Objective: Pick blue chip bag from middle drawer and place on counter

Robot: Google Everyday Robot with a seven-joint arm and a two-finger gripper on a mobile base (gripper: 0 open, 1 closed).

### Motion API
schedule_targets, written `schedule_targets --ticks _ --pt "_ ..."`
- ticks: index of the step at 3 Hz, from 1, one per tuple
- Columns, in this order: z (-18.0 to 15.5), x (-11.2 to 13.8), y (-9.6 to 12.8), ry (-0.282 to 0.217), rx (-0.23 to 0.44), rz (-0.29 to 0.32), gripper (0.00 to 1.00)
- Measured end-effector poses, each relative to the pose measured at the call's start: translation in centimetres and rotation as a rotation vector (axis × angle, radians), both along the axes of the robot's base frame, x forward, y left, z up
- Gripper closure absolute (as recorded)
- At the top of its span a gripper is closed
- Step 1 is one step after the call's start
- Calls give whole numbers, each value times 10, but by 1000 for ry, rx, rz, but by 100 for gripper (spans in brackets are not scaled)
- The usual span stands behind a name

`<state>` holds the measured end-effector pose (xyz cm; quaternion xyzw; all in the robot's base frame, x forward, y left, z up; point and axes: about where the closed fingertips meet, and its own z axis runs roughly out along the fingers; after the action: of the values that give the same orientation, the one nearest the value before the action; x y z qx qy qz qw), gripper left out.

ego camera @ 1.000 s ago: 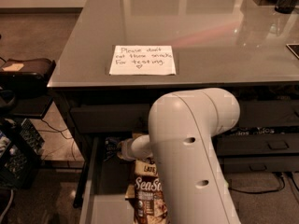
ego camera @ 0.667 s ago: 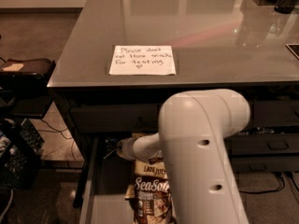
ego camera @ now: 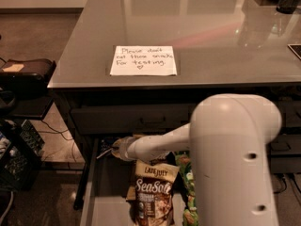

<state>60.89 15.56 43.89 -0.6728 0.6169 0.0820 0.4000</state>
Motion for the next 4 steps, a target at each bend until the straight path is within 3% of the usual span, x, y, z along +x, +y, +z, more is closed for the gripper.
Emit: schedule_targets --ticks 2,4 --pt "40 -41 8 69 17 75 100" --pt "77 -98 -19 107 -8 137 100"
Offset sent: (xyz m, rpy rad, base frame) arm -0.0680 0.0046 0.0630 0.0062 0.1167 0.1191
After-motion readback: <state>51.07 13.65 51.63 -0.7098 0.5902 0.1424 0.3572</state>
